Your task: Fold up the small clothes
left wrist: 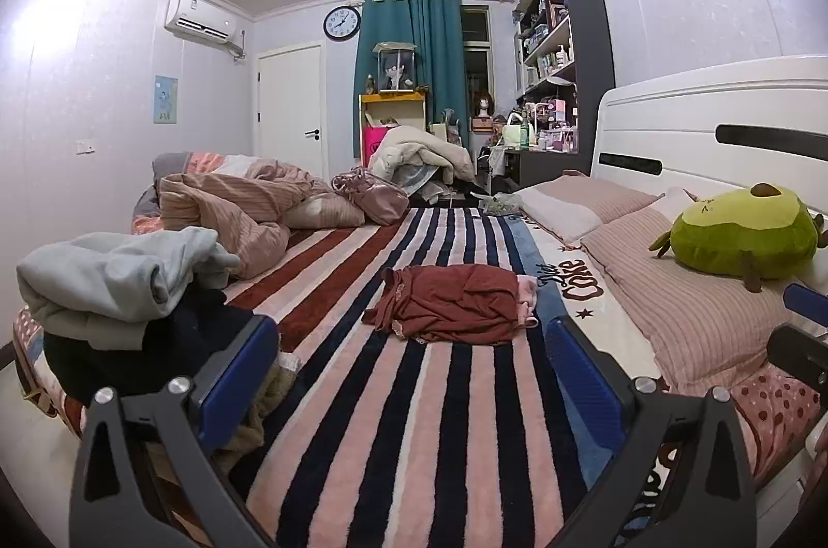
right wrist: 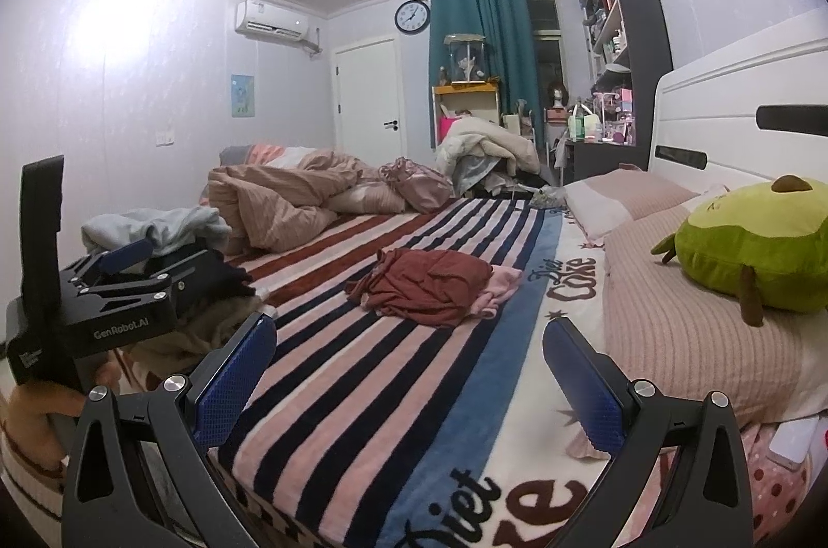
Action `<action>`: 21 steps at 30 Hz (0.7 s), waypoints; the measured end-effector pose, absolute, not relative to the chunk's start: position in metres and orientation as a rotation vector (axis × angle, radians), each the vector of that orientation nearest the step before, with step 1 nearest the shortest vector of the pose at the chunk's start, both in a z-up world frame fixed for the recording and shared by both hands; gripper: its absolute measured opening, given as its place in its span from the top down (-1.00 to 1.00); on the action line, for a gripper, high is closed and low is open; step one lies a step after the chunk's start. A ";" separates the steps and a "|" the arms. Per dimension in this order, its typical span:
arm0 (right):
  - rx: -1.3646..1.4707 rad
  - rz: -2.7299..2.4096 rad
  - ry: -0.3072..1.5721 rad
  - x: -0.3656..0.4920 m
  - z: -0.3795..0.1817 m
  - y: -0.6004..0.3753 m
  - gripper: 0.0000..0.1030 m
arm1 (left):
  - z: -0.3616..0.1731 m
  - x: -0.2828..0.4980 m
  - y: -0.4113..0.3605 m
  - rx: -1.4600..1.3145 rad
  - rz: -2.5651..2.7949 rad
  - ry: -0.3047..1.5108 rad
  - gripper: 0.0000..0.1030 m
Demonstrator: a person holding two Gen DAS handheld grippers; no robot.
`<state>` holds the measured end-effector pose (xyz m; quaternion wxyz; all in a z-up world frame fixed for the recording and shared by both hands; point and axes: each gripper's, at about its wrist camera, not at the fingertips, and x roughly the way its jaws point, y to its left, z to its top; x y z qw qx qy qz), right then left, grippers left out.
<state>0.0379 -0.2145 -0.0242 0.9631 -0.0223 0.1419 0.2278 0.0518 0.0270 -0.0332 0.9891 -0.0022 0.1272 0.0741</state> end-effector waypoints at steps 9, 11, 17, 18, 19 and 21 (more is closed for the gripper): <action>-0.040 0.463 0.286 0.037 -0.023 -0.213 -1.00 | -0.034 0.053 0.027 0.007 0.147 0.259 -0.98; -0.041 0.461 0.285 0.037 -0.023 -0.214 -1.00 | -0.034 0.053 0.027 0.002 0.140 0.258 -0.98; -0.042 0.462 0.284 0.037 -0.024 -0.214 -1.00 | -0.032 0.050 0.027 0.006 0.132 0.247 -0.98; -0.041 0.461 0.285 0.037 -0.025 -0.213 -1.00 | -0.032 0.050 0.027 0.006 0.130 0.246 -0.98; -0.040 0.460 0.285 0.037 -0.025 -0.213 -1.00 | -0.032 0.049 0.027 0.006 0.126 0.246 -0.98; -0.039 0.460 0.285 0.036 -0.025 -0.213 -1.00 | -0.032 0.049 0.028 0.003 0.124 0.245 -0.98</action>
